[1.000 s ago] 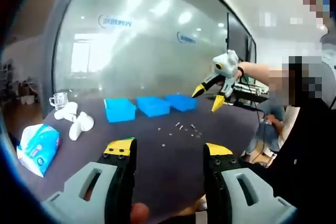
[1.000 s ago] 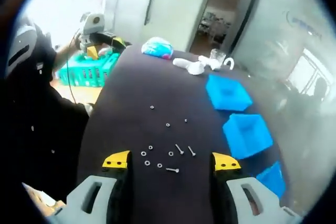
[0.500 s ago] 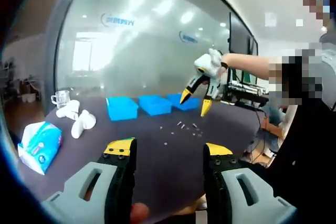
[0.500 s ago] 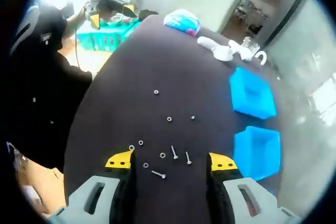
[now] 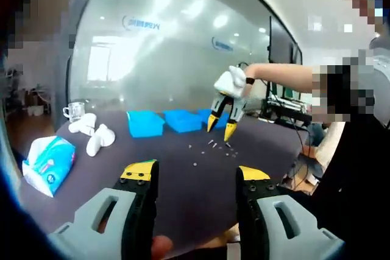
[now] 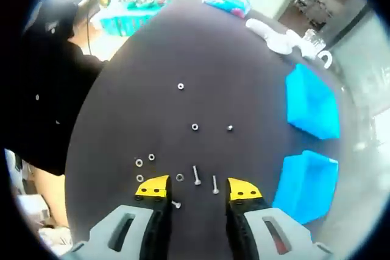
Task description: Sort the screws, nuts, and washers into the corresponding bins
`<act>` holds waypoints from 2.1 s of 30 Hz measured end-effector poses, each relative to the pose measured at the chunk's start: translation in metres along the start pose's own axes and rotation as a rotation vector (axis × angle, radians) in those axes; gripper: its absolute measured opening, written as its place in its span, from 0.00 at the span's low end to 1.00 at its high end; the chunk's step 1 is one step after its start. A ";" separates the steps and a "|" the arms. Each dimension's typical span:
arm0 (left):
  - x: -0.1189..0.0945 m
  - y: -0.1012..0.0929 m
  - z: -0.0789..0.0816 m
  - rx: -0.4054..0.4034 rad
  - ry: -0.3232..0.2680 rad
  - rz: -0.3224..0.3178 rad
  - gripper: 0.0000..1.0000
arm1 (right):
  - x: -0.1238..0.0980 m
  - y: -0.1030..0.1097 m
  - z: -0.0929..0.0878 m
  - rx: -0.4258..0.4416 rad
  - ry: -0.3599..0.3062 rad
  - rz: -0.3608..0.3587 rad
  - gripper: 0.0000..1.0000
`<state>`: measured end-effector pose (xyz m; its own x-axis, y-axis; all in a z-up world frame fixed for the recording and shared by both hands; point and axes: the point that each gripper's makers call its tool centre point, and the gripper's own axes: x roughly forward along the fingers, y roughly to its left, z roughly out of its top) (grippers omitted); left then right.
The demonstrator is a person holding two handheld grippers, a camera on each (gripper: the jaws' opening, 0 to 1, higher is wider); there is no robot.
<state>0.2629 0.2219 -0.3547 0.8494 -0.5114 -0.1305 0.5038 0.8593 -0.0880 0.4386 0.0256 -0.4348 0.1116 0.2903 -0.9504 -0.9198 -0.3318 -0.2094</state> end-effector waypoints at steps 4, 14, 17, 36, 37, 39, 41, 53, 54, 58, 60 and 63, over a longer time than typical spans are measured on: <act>0.000 0.001 -0.001 -0.005 -0.001 0.001 0.49 | 0.009 0.003 -0.001 -0.044 0.029 0.011 0.28; 0.002 0.002 -0.006 -0.013 0.005 0.001 0.49 | 0.026 0.002 -0.005 -0.063 0.060 0.031 0.26; 0.002 0.003 -0.008 -0.016 0.008 0.003 0.49 | 0.028 0.003 -0.005 -0.057 0.059 0.041 0.24; 0.001 0.006 -0.011 -0.031 0.008 0.009 0.49 | 0.034 0.009 -0.008 -0.027 0.078 0.107 0.02; 0.001 0.006 -0.012 -0.031 0.008 0.009 0.49 | 0.034 0.011 -0.009 -0.018 0.079 0.114 0.01; 0.001 0.006 -0.012 -0.033 0.007 0.011 0.49 | 0.034 0.011 -0.009 -0.013 0.078 0.117 0.00; 0.001 0.006 -0.012 -0.034 0.007 0.011 0.49 | 0.033 0.011 -0.009 0.000 0.079 0.117 0.00; -0.001 0.007 -0.008 -0.030 -0.003 0.015 0.49 | 0.013 0.017 -0.003 0.097 0.005 0.108 0.00; -0.001 0.007 -0.008 -0.030 -0.004 0.015 0.49 | 0.009 0.016 -0.002 0.110 -0.012 0.096 0.00; -0.001 0.006 -0.004 -0.027 -0.014 0.015 0.49 | -0.012 0.014 0.011 0.216 -0.168 0.044 0.00; -0.001 0.006 -0.002 -0.026 -0.021 0.016 0.49 | -0.024 0.007 0.014 0.252 -0.253 -0.012 0.00; 0.001 0.005 0.001 -0.021 -0.026 0.012 0.49 | -0.037 0.000 0.017 0.332 -0.373 -0.094 0.00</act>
<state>0.2664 0.2259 -0.3546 0.8593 -0.5004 -0.1061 0.4904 0.8649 -0.1070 0.4282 0.0301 -0.3959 0.1135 0.6258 -0.7717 -0.9890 -0.0029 -0.1478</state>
